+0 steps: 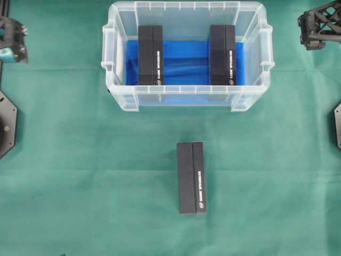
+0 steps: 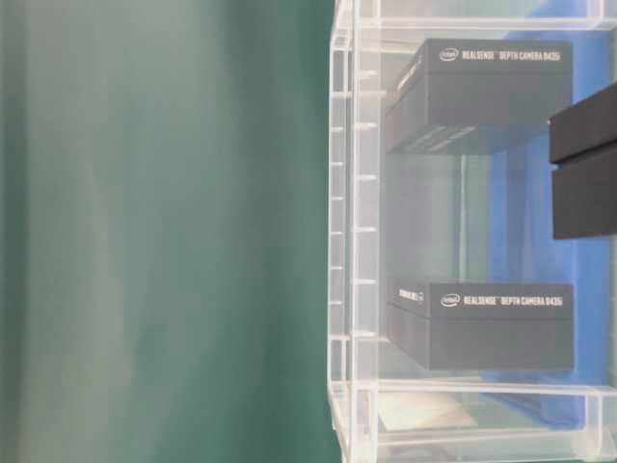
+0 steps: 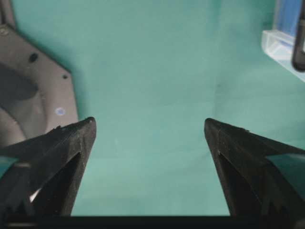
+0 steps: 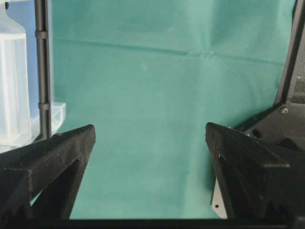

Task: Take out the box from the case.
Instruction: 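Move the left gripper over the left black box in the case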

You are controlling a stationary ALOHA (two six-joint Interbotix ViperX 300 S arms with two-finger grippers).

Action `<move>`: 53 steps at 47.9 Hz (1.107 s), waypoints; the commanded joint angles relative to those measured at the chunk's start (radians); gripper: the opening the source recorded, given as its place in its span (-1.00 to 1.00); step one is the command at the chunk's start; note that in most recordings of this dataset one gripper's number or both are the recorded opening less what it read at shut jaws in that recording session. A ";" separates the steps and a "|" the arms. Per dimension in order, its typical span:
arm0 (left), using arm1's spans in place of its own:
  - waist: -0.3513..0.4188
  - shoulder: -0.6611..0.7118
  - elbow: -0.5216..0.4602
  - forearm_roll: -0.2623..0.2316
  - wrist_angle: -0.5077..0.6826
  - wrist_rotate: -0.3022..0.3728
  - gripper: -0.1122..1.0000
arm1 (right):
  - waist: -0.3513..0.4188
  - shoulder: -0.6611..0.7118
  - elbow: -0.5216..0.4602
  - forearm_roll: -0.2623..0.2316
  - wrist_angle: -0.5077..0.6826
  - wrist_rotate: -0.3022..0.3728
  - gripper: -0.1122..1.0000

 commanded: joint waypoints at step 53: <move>-0.169 0.641 -0.716 0.015 -0.008 -0.081 0.94 | -0.003 -0.003 -0.012 -0.006 -0.011 -0.038 0.86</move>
